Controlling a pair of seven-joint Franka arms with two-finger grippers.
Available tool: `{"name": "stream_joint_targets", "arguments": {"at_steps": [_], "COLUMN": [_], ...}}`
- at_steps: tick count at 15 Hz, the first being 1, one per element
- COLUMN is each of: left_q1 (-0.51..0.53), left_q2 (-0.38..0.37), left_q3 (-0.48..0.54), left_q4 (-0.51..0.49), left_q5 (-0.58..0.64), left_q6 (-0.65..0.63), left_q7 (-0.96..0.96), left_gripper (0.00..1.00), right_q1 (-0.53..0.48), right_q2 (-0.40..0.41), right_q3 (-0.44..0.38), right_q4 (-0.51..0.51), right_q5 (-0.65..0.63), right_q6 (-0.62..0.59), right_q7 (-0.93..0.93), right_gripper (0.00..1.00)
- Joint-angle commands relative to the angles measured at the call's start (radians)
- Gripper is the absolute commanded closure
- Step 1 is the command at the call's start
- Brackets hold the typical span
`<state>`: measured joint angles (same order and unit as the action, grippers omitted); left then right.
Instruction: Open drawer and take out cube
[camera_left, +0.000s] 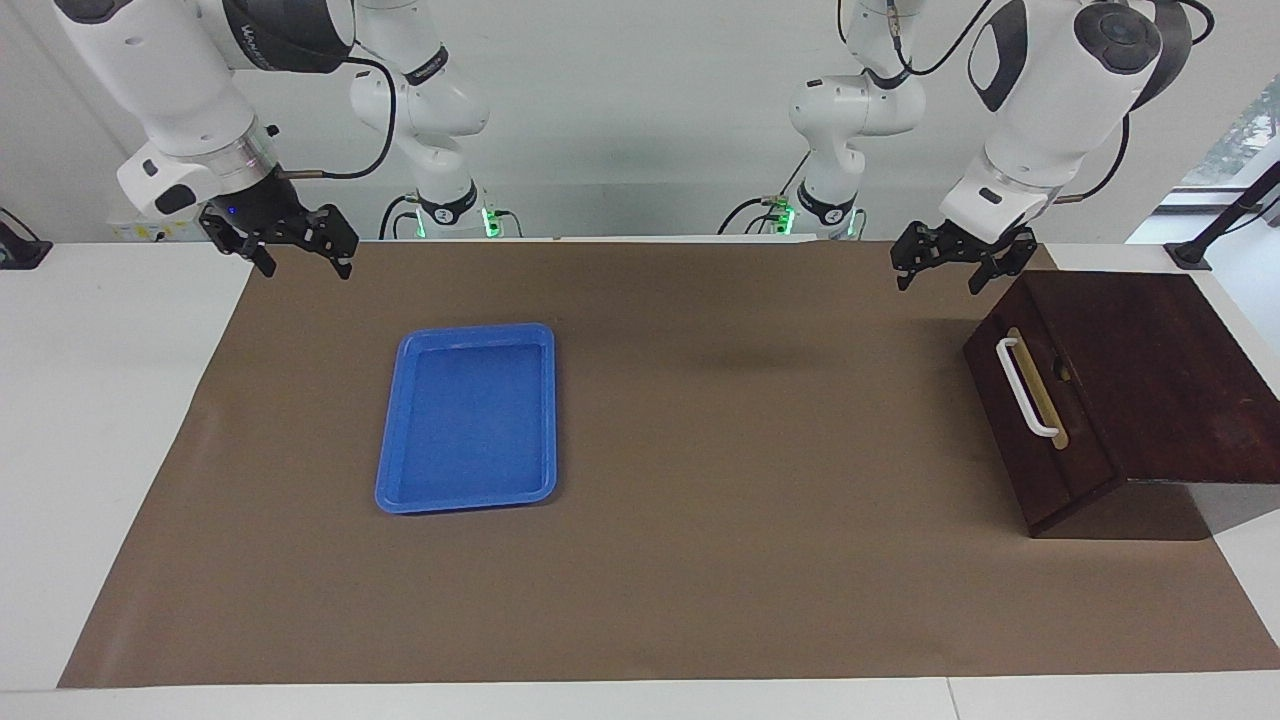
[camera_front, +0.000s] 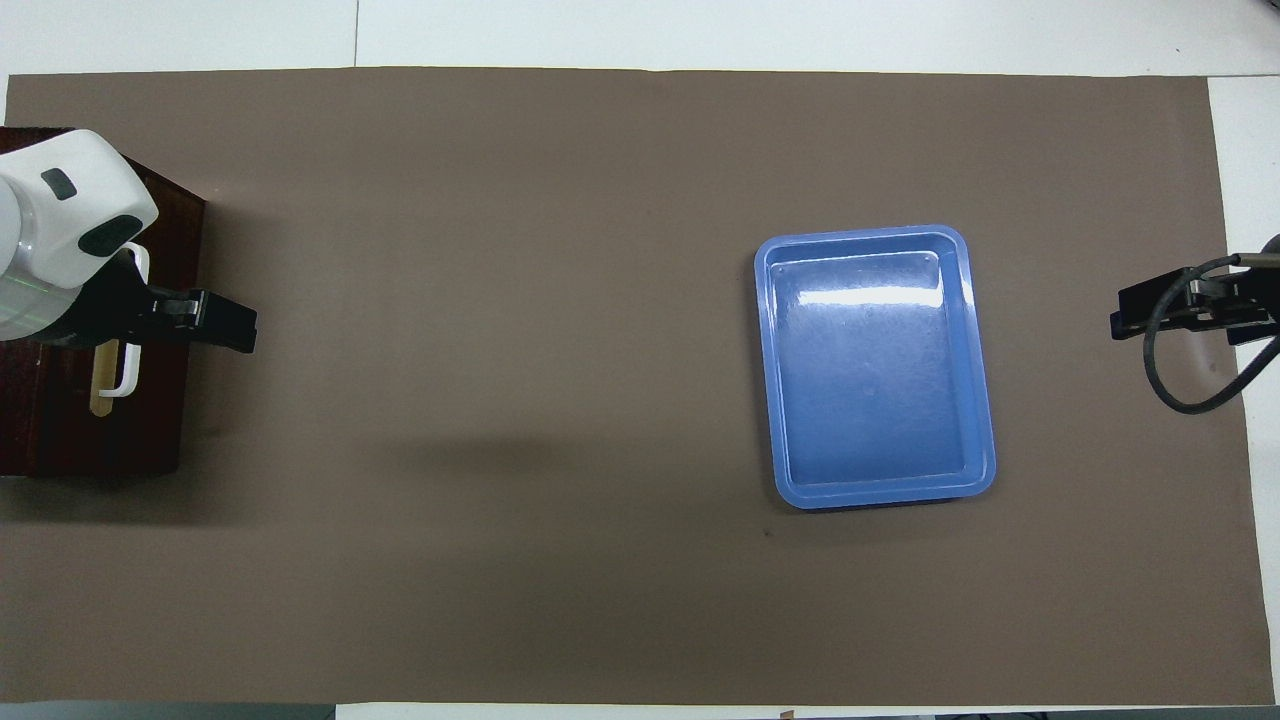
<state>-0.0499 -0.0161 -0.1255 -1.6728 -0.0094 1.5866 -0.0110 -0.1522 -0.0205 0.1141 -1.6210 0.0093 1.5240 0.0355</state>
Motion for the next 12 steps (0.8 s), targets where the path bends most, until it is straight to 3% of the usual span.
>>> {"name": "stream_joint_targets", "arguments": {"at_steps": [1,12], "left_q1": [-0.010,-0.001], "left_q2": [-0.019,-0.019], "left_q3": [0.010,0.017], "left_q4": [-0.013,-0.027], "left_q5": [0.011,0.014], "left_q6": [0.018,0.053], "left_q7": [0.012,0.014], "left_gripper": [0.00,0.00], "right_q1": [-0.020,-0.020], "right_q2": [-0.022,-0.022], "right_q3": [0.013,0.013], "right_q4": [-0.023,-0.025], "right_q5": [0.011,0.011], "right_q6": [0.010,0.010], "right_q7": [-0.002,-0.002], "right_gripper": [0.00,0.00]}}
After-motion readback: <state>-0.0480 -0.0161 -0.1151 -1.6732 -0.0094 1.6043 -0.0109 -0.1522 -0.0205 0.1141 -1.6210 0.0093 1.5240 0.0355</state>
